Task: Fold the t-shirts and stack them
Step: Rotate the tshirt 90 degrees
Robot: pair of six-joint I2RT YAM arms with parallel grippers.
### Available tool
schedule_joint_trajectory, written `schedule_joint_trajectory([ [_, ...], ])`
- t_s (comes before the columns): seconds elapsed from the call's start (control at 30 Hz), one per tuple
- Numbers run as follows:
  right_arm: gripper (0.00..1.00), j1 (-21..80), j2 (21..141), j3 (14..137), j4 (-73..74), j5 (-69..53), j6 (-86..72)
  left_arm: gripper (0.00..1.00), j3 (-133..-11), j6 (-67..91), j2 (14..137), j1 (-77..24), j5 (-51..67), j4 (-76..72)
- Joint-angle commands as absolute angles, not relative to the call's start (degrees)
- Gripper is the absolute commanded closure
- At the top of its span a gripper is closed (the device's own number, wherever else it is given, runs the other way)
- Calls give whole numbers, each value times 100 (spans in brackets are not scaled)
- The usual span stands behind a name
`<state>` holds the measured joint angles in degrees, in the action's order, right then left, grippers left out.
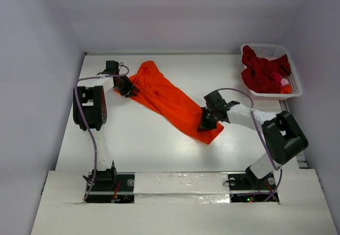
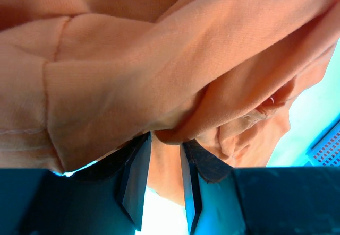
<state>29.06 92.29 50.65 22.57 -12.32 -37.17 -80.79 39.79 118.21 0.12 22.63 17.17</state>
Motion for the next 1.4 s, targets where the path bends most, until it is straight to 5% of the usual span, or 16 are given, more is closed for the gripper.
schedule_joint_trajectory([
  [0.0,100,3269,8790,4896,2452,-1187,-3972,73,-8428,3639,12146,53,2214,1951],
  [0.47,100,4833,8508,4755,2223,-853,-4852,73,-8367,3753,12332,-132,2628,1538],
  [0.73,100,4887,8709,6633,3416,340,-4351,73,-8182,3683,11935,-185,2391,1634],
  [0.93,100,4834,10009,7980,4061,2047,-3903,73,-8227,3744,12006,-185,2373,1635],
  [1.37,100,4167,10275,6873,3111,2171,-4017,73,-8042,3700,11786,-185,2338,1617],
])
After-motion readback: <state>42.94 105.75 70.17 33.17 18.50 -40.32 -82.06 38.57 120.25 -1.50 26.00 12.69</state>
